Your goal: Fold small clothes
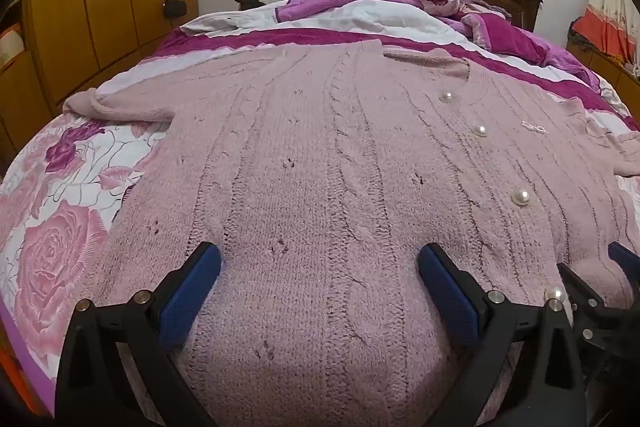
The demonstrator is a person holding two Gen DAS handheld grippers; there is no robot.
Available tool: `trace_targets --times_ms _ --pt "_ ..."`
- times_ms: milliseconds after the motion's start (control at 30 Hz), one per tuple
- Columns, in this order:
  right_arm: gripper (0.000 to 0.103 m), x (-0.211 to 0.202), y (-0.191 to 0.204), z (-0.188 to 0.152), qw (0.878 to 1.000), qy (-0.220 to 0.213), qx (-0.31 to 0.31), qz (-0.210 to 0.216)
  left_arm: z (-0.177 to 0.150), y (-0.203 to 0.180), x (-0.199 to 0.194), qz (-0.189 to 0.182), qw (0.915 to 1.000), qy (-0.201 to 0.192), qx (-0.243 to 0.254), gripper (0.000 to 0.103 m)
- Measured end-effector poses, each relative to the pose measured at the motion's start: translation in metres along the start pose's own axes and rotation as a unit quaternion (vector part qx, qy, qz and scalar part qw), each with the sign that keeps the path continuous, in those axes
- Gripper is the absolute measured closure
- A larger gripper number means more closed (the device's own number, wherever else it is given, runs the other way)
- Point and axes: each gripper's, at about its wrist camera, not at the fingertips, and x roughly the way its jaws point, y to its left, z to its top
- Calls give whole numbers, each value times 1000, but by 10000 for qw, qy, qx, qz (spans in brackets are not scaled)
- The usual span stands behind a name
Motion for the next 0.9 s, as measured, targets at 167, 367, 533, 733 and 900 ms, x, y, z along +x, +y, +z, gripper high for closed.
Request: trace_targets --times_ms 167,367,533,733,900 --pt "0 0 0 0 10000 -1 1 -6 0 0 0 18 10000 -13 14 20" --pt "0 0 0 0 10000 -2 -3 -14 0 0 0 6 10000 -16 16 20" --pt "0 -3 0 -1 9999 9 -61 -80 0 0 0 -10 10000 -6 21 20" --pt "0 0 2 2 9999 34 -96 -118 5 -6 4 146 9997 93 155 20" --pt "0 -1 2 1 9999 16 -86 -110 1 -12 7 279 9992 125 251 18"
